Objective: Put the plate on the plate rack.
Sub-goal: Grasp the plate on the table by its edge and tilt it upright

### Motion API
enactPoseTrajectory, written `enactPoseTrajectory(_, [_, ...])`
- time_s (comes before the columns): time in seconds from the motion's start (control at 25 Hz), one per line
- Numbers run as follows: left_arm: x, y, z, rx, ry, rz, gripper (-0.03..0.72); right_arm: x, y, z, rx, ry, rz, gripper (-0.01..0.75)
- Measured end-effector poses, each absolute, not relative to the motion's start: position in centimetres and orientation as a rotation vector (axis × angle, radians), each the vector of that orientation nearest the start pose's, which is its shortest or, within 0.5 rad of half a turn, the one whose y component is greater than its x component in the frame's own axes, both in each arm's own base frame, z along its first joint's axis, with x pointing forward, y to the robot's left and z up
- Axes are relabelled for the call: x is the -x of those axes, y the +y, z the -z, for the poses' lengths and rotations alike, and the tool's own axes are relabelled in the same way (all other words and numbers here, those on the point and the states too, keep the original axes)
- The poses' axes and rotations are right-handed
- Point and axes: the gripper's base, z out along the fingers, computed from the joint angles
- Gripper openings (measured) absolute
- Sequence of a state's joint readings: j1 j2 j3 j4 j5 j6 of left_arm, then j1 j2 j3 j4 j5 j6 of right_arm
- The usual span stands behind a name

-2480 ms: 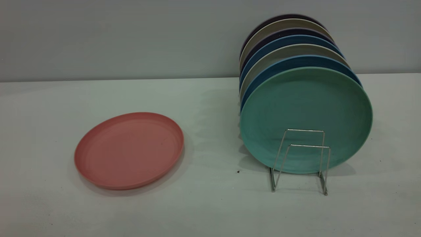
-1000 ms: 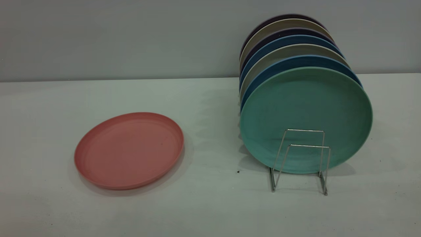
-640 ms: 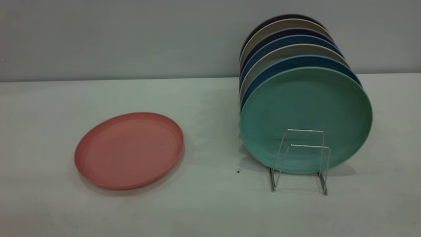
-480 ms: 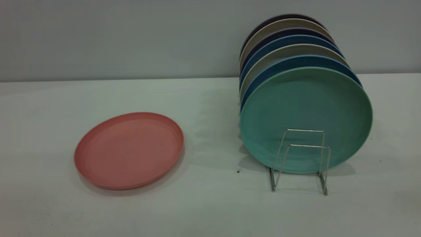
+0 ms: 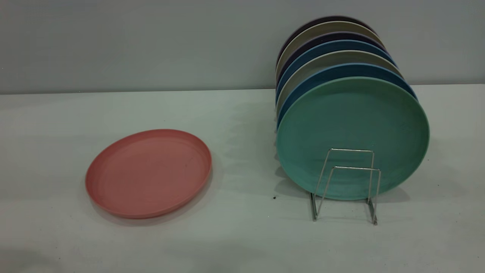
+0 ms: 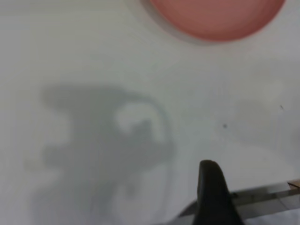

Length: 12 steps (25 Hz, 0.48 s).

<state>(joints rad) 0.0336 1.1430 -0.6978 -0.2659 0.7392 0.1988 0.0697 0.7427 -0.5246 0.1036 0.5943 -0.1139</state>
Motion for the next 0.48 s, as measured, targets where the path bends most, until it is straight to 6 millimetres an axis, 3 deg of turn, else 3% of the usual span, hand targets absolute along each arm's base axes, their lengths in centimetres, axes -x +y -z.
enactPoseTrajectory(0.48, [-29.2, -0.1, -16.4, -0.021, 2.768, 0.155, 0.468, -20.2, 1.7, -21.4, 0.219, 2.508, -0.031, 0.471])
